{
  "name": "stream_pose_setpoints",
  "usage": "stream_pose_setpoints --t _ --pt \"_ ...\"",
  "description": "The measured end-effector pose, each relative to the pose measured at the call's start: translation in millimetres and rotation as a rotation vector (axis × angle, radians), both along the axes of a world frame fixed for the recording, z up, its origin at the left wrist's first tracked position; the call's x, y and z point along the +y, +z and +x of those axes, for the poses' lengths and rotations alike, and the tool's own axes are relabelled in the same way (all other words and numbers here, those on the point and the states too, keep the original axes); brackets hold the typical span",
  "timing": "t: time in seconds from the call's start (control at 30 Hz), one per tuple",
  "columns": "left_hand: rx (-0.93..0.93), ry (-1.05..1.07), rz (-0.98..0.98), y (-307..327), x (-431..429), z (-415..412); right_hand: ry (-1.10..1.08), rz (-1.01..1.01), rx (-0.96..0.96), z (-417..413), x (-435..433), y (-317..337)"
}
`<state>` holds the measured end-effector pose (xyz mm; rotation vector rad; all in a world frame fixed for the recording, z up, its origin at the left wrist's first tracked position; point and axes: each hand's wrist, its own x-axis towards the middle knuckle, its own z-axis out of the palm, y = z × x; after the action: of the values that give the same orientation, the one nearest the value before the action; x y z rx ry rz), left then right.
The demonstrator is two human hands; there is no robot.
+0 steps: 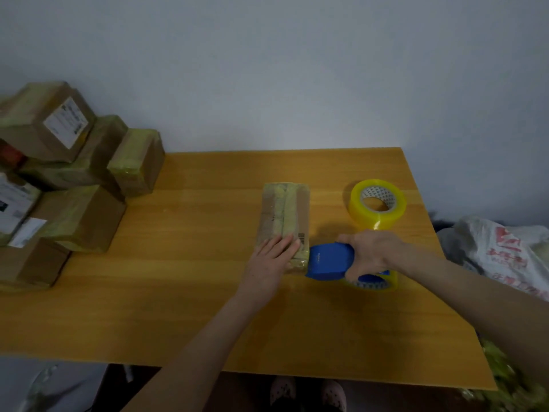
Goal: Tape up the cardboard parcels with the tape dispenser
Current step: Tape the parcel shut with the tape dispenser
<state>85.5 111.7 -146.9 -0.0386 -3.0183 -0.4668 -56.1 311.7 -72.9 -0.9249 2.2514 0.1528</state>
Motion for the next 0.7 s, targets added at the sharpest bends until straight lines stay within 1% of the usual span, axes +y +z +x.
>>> stream_pose_setpoints --t 0.07,0.17,0.2,0.27,0.33,0.4,0.47,0.53,0.6,0.63,0.7 --pt "0.025 0.0 0.032 1 0 1 0.012 0.047 0.024 -3 -12 6" --pt "0.022 -0.012 0.05 0 0 2 0.06 0.132 0.145 4 -29 2" --pt "0.014 -0.015 0.049 -1 -1 2 0.059 0.142 0.141 5 -32 -2" --pt "0.002 -0.01 0.047 -3 -2 1 -0.006 0.127 0.06 2 -27 -2" --pt "-0.018 -0.012 0.037 -3 -3 0 -0.171 0.022 -0.069 -11 -8 5" --pt "-0.021 0.001 0.057 -3 -2 0 -0.387 -0.189 -0.186 -21 14 10" --pt "-0.031 0.008 0.069 -2 -1 1 -0.653 -0.443 -0.279 -22 28 3" --pt "-0.036 0.003 0.1 1 -1 2 -0.974 -0.636 -0.42 -13 34 -15" --pt "-0.056 -0.007 0.162 6 0 1 -1.26 -0.739 -0.646 1 36 -36" --pt "-0.069 -0.005 0.217 9 0 1 -1.354 -0.752 -0.728 7 36 -45" --pt "-0.056 0.056 0.402 18 -1 1 -1.463 -0.761 -0.786 14 36 -56"
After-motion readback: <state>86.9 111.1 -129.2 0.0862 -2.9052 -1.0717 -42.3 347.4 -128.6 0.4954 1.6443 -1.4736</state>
